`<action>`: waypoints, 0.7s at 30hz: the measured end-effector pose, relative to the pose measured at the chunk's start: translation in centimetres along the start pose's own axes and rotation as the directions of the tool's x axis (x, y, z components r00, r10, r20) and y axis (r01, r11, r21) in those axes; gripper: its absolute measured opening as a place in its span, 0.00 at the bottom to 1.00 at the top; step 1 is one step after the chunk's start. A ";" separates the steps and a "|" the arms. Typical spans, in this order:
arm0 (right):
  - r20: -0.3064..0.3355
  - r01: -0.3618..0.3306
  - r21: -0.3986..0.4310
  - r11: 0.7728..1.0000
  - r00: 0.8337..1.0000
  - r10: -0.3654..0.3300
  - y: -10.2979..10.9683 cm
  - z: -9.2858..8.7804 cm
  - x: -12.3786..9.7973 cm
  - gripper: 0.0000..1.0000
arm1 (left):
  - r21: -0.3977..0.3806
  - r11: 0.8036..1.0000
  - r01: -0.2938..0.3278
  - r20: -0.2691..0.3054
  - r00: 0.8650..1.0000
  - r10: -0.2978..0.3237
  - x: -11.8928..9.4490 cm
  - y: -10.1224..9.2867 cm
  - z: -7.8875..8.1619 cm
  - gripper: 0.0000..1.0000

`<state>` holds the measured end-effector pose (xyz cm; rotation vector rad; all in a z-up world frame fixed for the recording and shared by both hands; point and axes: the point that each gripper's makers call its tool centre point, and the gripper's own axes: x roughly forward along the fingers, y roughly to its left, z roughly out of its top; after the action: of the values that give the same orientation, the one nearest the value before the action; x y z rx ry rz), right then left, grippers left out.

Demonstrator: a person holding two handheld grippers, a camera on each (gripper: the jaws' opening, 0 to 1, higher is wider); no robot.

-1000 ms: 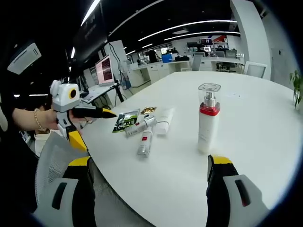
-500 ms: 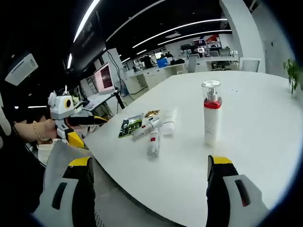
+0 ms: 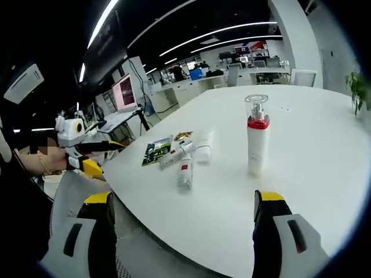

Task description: Arrange the skincare products in the storage area until every visible bottle or jar stands upright without overlapping.

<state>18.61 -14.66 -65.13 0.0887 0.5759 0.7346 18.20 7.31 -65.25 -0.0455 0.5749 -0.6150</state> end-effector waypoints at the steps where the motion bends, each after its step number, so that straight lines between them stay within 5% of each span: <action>1: -0.002 0.000 0.002 1.000 1.000 0.000 0.0 0.0 0.0 1.00 | -0.004 1.000 -0.002 -0.002 1.000 0.002 0.0 0.1 -0.1 0.96; 14: -0.045 0.004 -0.022 1.000 0.999 -0.005 -0.4 -0.3 0.9 1.00 | -0.005 1.000 0.006 -0.017 1.000 -0.006 0.0 0.1 -0.5 0.95; 21: -0.073 0.005 -0.064 0.998 0.997 -0.010 -1.4 1.5 2.5 0.96 | 0.001 1.000 0.025 -0.027 0.999 -0.025 0.0 -0.4 -0.6 0.93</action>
<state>21.71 -13.87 -65.39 0.0000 0.6220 0.7506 17.70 7.01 -65.68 -0.0430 0.6003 -0.6411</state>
